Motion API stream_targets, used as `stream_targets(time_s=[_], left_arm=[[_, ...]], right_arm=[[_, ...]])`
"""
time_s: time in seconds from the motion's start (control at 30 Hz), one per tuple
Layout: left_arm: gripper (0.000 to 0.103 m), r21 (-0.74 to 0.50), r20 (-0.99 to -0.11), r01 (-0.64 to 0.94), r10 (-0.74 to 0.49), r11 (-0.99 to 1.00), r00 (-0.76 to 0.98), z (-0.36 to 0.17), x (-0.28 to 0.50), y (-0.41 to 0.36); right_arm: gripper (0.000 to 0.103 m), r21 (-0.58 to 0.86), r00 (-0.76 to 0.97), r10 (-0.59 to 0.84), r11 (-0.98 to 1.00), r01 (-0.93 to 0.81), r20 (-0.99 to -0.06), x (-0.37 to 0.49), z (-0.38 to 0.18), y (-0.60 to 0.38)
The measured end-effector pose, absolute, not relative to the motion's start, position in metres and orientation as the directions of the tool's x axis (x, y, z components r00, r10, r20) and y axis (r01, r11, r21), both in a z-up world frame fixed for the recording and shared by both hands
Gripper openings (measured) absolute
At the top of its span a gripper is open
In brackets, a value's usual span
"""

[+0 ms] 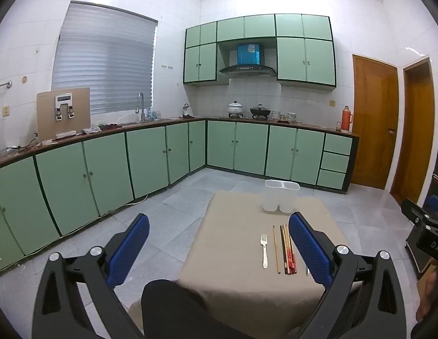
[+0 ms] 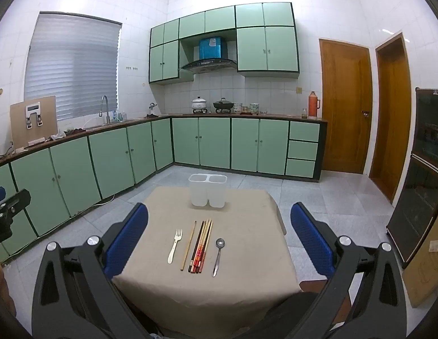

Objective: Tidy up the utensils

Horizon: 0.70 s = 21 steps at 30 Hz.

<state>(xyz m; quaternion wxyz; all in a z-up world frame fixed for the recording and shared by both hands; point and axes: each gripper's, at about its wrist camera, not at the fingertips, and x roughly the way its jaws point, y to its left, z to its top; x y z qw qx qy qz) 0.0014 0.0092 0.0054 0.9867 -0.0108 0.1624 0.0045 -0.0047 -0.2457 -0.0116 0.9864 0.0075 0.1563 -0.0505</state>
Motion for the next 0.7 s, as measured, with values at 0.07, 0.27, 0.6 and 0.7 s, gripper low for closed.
stream_targets(time_s=[0.07,0.27,0.6,0.7], left_arm=[[0.097,-0.018,-0.324,-0.015,0.009,1.0,0.946,0.003,0.0,0.003],[0.097,-0.008,-0.325,-0.021,0.017,1.0,0.945,0.004,0.001,-0.002],[0.097,-0.009,-0.322,-0.023,0.018,1.0,0.946,0.006,0.001,0.0],[0.097,-0.009,-0.322,-0.023,0.019,1.0,0.947,0.006,0.002,0.001]], right_arm=[[0.098,-0.001,0.946,-0.097,0.995,0.101,-0.311,-0.006,-0.011,-0.246],[0.098,0.002,0.944,-0.097,0.995,0.103,-0.315,-0.006,-0.007,-0.247],[0.098,0.003,0.945,-0.094,0.995,0.1,-0.313,-0.007,-0.005,-0.249],[0.098,0.003,0.945,-0.093,0.995,0.099,-0.314,-0.007,-0.007,-0.249]])
